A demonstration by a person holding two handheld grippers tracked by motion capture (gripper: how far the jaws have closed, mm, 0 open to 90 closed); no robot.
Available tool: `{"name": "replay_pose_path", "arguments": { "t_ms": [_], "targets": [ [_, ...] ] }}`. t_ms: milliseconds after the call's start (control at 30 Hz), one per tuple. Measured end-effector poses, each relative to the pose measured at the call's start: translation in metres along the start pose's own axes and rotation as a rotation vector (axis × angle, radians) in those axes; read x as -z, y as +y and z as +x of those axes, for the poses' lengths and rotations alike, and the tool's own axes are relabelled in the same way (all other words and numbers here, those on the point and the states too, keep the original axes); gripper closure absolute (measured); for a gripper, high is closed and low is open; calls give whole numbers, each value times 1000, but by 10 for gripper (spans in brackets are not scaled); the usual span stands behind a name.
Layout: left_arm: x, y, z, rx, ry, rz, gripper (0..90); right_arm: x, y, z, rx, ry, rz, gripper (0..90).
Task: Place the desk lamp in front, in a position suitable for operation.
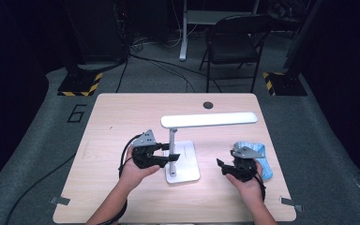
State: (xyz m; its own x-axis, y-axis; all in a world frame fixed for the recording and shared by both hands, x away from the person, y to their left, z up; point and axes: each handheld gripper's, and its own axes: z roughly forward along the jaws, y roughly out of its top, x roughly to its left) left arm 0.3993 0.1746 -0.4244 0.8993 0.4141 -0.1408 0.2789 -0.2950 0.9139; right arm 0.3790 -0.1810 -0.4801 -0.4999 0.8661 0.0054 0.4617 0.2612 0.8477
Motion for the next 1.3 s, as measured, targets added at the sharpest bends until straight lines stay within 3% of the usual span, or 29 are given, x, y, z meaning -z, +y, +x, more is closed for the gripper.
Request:
{"name": "replay_pose_path", "arguments": {
  "t_ms": [67,167,200,333,633,733,833,933,1167,1300],
  "targets": [
    [-1,0,-1,0,5,-6,488,9,-4,-21,-74,-49,0,314],
    [-1,-1,-2,11,9,-9,488,13,-7,-31,-96,-76,2,317],
    [0,0,-1,-3,15,-3,488,16,-11,-41,-108,-114,9,319],
    [0,-1,-3,9,17,-6,488,18,-19,-58,-149,-146,15,327],
    [1,-2,-3,-5,29,-6,491,5,-30,-71,-187,-164,59,335],
    [1,-2,-3,-6,29,-6,492,-1,-34,-75,-197,-164,101,338],
    [2,-2,-3,2,29,-4,491,-3,-36,-75,-204,-171,107,317],
    [4,-2,-4,3,23,7,491,-8,-38,-75,-223,-172,148,276],
    [5,-4,-6,8,30,0,488,-15,-37,-73,-181,-190,149,276],
    [4,-4,-6,11,28,-2,487,-15,-38,-72,-161,-194,154,322]
  ]
}}
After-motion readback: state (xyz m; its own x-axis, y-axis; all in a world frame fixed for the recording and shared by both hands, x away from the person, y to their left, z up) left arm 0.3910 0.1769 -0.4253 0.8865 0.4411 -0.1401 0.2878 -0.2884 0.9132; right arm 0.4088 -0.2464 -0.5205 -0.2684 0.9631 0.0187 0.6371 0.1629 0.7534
